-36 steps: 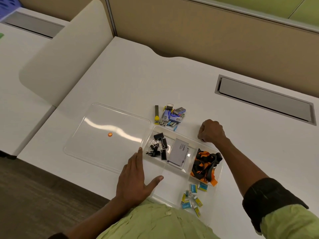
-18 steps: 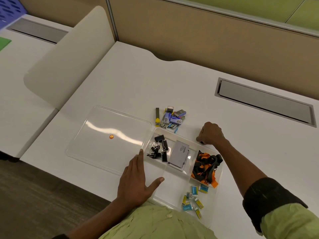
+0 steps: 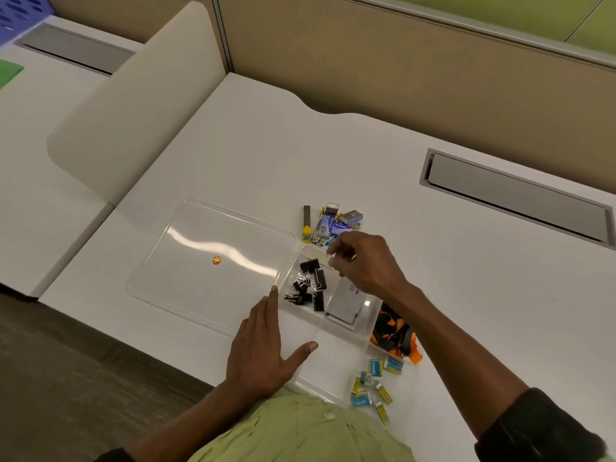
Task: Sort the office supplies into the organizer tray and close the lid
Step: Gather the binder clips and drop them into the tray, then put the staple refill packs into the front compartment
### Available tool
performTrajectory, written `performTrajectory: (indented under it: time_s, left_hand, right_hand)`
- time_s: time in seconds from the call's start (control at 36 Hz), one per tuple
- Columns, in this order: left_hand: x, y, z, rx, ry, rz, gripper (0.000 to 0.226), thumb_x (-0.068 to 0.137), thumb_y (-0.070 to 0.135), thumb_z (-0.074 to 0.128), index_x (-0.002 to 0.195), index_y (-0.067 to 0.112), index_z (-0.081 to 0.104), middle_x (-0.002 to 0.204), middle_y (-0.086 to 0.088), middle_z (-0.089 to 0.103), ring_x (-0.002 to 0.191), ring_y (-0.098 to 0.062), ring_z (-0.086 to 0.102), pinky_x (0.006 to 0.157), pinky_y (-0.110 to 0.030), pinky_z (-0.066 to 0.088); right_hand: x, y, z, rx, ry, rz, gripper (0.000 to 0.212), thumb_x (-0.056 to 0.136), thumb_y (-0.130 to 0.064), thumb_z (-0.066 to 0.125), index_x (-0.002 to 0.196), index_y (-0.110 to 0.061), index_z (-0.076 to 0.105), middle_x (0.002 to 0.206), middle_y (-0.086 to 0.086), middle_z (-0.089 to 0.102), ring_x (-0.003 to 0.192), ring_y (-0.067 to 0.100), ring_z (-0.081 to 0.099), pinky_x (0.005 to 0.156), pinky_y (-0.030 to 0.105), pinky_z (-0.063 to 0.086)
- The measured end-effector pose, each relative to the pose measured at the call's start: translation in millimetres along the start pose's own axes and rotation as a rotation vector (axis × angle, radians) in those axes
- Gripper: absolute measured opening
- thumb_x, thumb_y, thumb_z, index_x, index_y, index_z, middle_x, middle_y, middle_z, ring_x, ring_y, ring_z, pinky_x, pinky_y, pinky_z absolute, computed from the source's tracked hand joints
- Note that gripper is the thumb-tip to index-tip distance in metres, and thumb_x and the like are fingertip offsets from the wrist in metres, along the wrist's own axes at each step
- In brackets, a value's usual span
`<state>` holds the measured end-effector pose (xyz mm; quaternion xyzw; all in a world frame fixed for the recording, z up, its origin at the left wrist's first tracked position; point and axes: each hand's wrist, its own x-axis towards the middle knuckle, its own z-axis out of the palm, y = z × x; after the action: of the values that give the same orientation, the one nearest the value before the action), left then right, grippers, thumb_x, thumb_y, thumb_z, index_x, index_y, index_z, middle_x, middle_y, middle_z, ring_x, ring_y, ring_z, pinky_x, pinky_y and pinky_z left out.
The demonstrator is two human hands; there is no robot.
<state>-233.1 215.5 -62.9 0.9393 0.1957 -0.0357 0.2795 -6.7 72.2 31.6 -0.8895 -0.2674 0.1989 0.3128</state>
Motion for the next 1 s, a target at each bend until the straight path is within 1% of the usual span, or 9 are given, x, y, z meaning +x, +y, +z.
performTrajectory:
  time_s: [0.08, 0.14, 0.22, 0.31, 0.39, 0.53, 0.64, 0.83, 1.0]
  left_hand:
    - [0, 1, -1, 0.002, -0.004, -0.005, 0.122, 0.082, 0.097, 0.042, 0.169, 0.029, -0.011, 0.174, -0.003, 0.026, 0.156, -0.022, 0.036, 0.122, -0.046, 0.041]
    - [0, 3, -3, 0.007, -0.022, -0.015, 0.122, 0.082, 0.098, 0.04, 0.168, 0.03, -0.014, 0.174, -0.002, 0.024, 0.157, -0.021, 0.034, 0.124, -0.046, 0.04]
    - [1, 6, -9, 0.024, -0.079, -0.029, 0.124, 0.081, 0.1, 0.035, 0.166, 0.03, -0.02, 0.176, -0.003, 0.019, 0.159, -0.021, 0.028, 0.126, -0.045, 0.036]
    - [2, 8, -13, 0.06, -0.119, -0.001, 0.123, 0.083, 0.099, 0.032, 0.168, 0.024, -0.017, 0.178, -0.005, 0.012, 0.162, -0.021, 0.021, 0.132, -0.041, 0.023]
    - [9, 14, -22, 0.126, -0.1, 0.036, 0.121, 0.087, 0.097, 0.026, 0.169, 0.013, -0.002, 0.178, -0.01, 0.01, 0.164, -0.023, 0.014, 0.132, -0.036, 0.01]
    - [57, 33, -54, 0.202, 0.054, 0.15, 0.088, 0.1, 0.071, 0.048, 0.154, 0.003, 0.045, 0.167, -0.021, 0.035, 0.157, -0.036, 0.032, 0.124, -0.052, 0.037]
    - [116, 52, -77, 0.188, 0.108, 0.227, 0.059, 0.101, 0.048, 0.066, 0.137, 0.002, 0.062, 0.155, -0.019, 0.048, 0.15, -0.037, 0.041, 0.115, -0.052, 0.045]
    - [209, 79, -86, 0.255, -0.057, 0.323, 0.063, 0.099, 0.035, 0.071, 0.151, 0.008, 0.048, 0.162, -0.012, 0.037, 0.148, -0.031, 0.038, 0.109, -0.049, 0.047]
    - [250, 92, -73, 0.358, -0.197, 0.446, 0.078, 0.096, 0.029, 0.076, 0.162, 0.017, 0.035, 0.167, -0.009, 0.032, 0.151, -0.03, 0.034, 0.111, -0.047, 0.046]
  right_hand:
    - [0, -10, 16, 0.01, -0.125, -0.064, 0.02, 0.088, -0.027, 0.08, 0.105, -0.019, 0.075, 0.087, -0.007, 0.073, 0.077, 0.009, 0.068, 0.071, 0.025, 0.056]
    - [6, -5, 21, 0.016, -0.065, -0.054, 0.021, 0.087, -0.031, 0.08, 0.105, -0.021, 0.075, 0.089, -0.007, 0.074, 0.078, 0.006, 0.067, 0.073, 0.023, 0.054]
    - [24, 13, 16, -0.024, 0.116, -0.007, 0.016, 0.086, -0.025, 0.081, 0.099, -0.02, 0.074, 0.093, -0.005, 0.072, 0.081, 0.01, 0.068, 0.08, 0.032, 0.058]
    - [46, 39, 6, -0.086, 0.177, 0.049, 0.033, 0.081, -0.025, 0.084, 0.11, -0.019, 0.072, 0.111, 0.002, 0.068, 0.1, 0.021, 0.065, 0.089, 0.042, 0.055]
    - [63, 60, -2, -0.169, 0.156, 0.051, 0.055, 0.077, -0.031, 0.087, 0.127, -0.021, 0.066, 0.128, 0.005, 0.061, 0.119, 0.027, 0.052, 0.09, 0.044, 0.052]
    - [89, 75, -7, -0.255, 0.008, 0.014, 0.073, 0.073, -0.043, 0.09, 0.136, -0.025, 0.058, 0.142, 0.0, 0.053, 0.131, 0.023, 0.043, 0.097, 0.044, 0.051]
    - [98, 79, -1, -0.333, -0.095, -0.033, 0.071, 0.074, -0.043, 0.089, 0.135, -0.024, 0.057, 0.138, 0.002, 0.056, 0.125, 0.025, 0.047, 0.095, 0.047, 0.052]
    - [101, 88, -2, -0.256, 0.015, -0.038, 0.05, 0.079, -0.034, 0.087, 0.122, -0.019, 0.067, 0.113, 0.009, 0.068, 0.104, 0.029, 0.061, 0.085, 0.043, 0.053]
    - [92, 105, -8, -0.161, 0.117, 0.048, 0.048, 0.084, -0.042, 0.081, 0.124, -0.019, 0.065, 0.115, 0.008, 0.07, 0.103, 0.024, 0.061, 0.085, 0.037, 0.052]
